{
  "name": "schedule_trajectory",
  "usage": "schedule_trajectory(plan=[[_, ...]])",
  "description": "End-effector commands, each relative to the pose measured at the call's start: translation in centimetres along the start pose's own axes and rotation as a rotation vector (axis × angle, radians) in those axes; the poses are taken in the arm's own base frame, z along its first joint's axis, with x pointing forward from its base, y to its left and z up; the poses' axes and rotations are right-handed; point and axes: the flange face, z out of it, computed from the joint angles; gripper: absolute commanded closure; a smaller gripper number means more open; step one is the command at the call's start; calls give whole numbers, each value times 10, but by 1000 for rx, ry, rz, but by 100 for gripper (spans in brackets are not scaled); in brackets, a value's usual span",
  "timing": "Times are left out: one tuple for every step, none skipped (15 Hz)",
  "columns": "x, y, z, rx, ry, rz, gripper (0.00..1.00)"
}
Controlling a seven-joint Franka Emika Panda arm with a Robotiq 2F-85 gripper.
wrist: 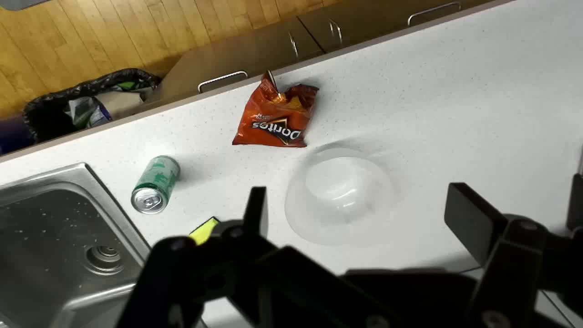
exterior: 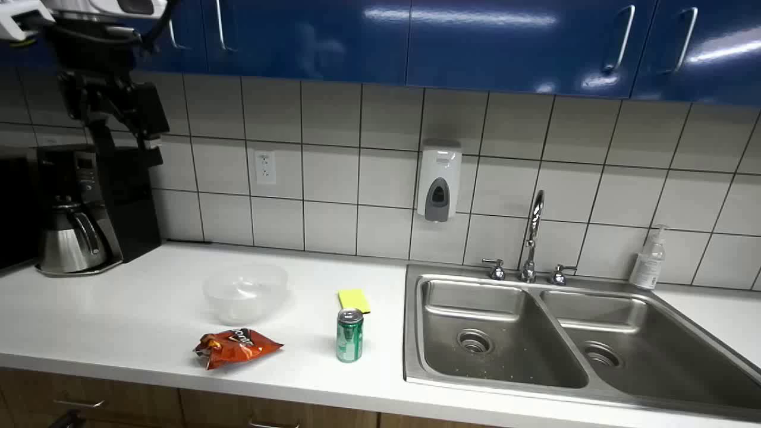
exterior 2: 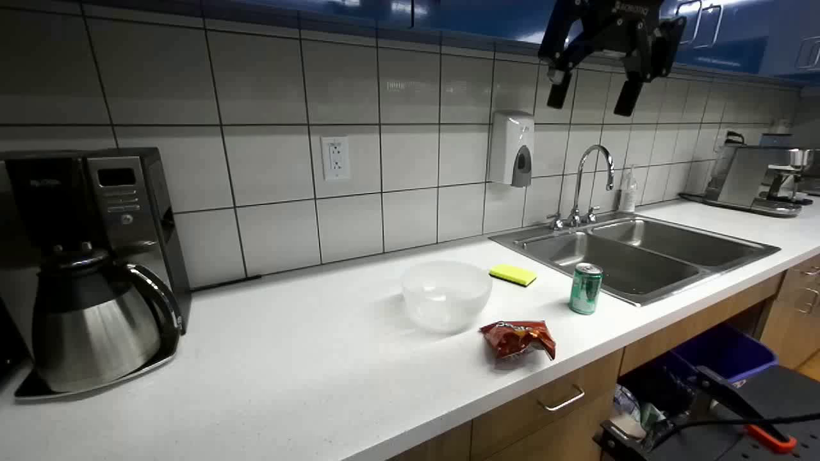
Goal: Put the green can in the bowl
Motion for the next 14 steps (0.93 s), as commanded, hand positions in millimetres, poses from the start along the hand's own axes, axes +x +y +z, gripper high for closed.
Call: schedule_trajectory(plan=[[1, 0, 0, -1, -3, 0, 0], [1, 0, 0, -1, -3, 0, 0], [1, 0, 0, -1, -3, 0, 0], [1, 0, 0, -1, -3, 0, 0], [1, 0, 0, -1, -3, 0, 0], [1, 0, 0, -1, -3, 0, 0], [1, 0, 0, -1, -3, 0, 0], [1, 0, 0, -1, -3, 0, 0], [1, 0, 0, -1, -3, 0, 0], [1, 0, 0, -1, -3, 0, 0], [-3, 1, 2, 2, -15, -15, 0], [-7, 2, 5, 13, -24, -28, 0], [-11, 4, 7, 10, -22, -31, 0], [-13, 6, 8, 4, -22, -32, 0]])
